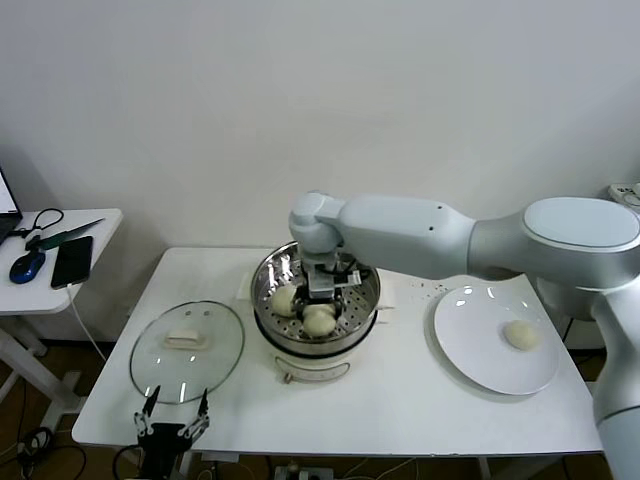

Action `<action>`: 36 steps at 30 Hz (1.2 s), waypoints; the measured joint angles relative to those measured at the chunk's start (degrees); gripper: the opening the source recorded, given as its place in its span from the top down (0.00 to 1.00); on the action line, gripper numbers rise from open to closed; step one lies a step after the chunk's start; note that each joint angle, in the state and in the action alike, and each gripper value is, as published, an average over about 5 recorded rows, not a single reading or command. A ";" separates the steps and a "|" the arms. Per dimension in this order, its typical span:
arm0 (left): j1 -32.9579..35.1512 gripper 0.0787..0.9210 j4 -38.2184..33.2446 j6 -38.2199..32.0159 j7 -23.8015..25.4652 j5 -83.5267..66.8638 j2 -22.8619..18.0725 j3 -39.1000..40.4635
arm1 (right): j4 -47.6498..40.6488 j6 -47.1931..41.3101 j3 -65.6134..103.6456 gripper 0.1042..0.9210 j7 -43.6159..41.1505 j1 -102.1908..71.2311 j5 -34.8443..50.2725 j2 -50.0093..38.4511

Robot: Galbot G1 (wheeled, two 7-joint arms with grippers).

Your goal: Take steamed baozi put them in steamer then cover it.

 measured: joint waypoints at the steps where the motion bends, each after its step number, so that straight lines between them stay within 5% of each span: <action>1: 0.04 0.12 0.00 -0.01 0.00 -0.02 0.00 -0.04 | -0.03 -0.02 0.03 0.17 -0.01 -0.02 0.02 0.00; 16: 0.30 0.12 -0.24 -0.14 -0.03 -0.06 0.08 -0.01 | 0.00 -2.71 1.03 0.12 0.83 4.15 4.41 -4.11; 28: -0.47 0.12 -0.96 0.36 -0.04 0.21 0.33 0.55 | -0.80 -21.17 -3.96 0.12 7.46 12.38 18.75 -18.50; 36: -1.10 0.12 -1.17 0.69 -0.10 0.35 -0.19 0.70 | -1.14 -32.25 -2.06 0.12 9.03 8.27 21.00 -31.88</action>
